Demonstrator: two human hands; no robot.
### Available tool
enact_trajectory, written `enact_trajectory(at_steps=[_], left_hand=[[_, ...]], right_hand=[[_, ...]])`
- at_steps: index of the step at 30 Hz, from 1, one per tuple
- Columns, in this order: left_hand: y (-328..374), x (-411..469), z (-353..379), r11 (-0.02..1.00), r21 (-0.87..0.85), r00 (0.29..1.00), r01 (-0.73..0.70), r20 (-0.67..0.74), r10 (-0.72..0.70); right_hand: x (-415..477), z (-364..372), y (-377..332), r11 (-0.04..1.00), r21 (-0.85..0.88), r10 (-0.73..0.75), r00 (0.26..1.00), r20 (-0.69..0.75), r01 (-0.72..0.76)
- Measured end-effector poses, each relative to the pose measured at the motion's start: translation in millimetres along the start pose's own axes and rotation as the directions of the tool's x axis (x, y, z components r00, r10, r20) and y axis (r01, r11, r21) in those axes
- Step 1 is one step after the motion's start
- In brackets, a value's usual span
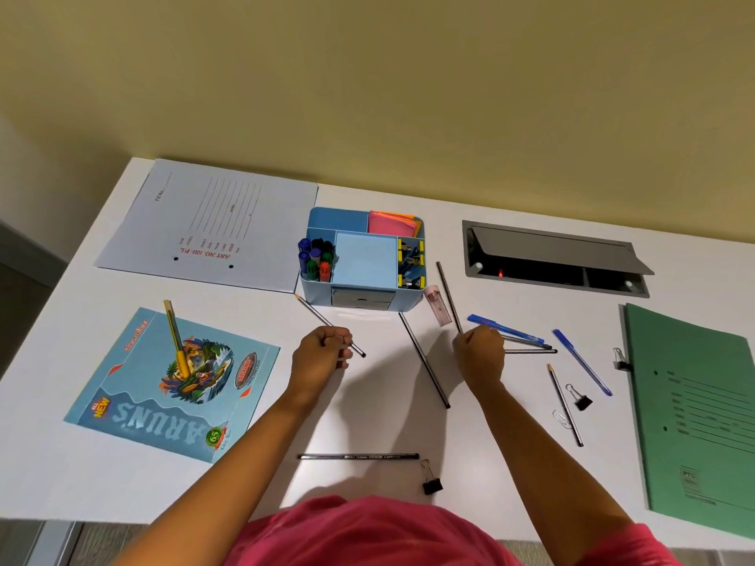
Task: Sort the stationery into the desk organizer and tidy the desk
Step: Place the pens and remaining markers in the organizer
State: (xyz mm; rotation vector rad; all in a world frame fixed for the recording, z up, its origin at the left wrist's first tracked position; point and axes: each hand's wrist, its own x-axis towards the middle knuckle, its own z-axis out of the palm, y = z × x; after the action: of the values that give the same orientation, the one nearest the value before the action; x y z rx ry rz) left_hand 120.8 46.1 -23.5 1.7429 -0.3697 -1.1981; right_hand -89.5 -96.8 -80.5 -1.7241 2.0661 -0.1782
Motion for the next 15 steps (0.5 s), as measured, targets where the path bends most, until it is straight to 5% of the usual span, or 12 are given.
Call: enact_trajectory(at_steps=[4, 8, 11, 15], left_hand=[[0, -2, 2, 0.999, 0.039, 1.0, -0.022, 0.019, 0.021], [3, -9, 8, 0.962, 0.153, 0.974, -0.225, 0.053, 0.219], [13, -15, 18, 0.867, 0.244, 0.9, -0.434, 0.16, 0.405], [44, -24, 39, 0.643, 0.358, 0.733, -0.677, 0.406, 0.545]], right_hand=[[-11, -6, 3, 0.985, 0.166, -0.029, 0.995, -0.096, 0.045], [-47, -28, -4, 0.886, 0.346, -0.163, 0.906, -0.39, 0.308], [-77, -55, -19, 0.844, 0.345, -0.207, 0.842, -0.498, 0.412], [-111, -73, -29, 0.737, 0.222, -0.451, 0.709, -0.542, 0.639]])
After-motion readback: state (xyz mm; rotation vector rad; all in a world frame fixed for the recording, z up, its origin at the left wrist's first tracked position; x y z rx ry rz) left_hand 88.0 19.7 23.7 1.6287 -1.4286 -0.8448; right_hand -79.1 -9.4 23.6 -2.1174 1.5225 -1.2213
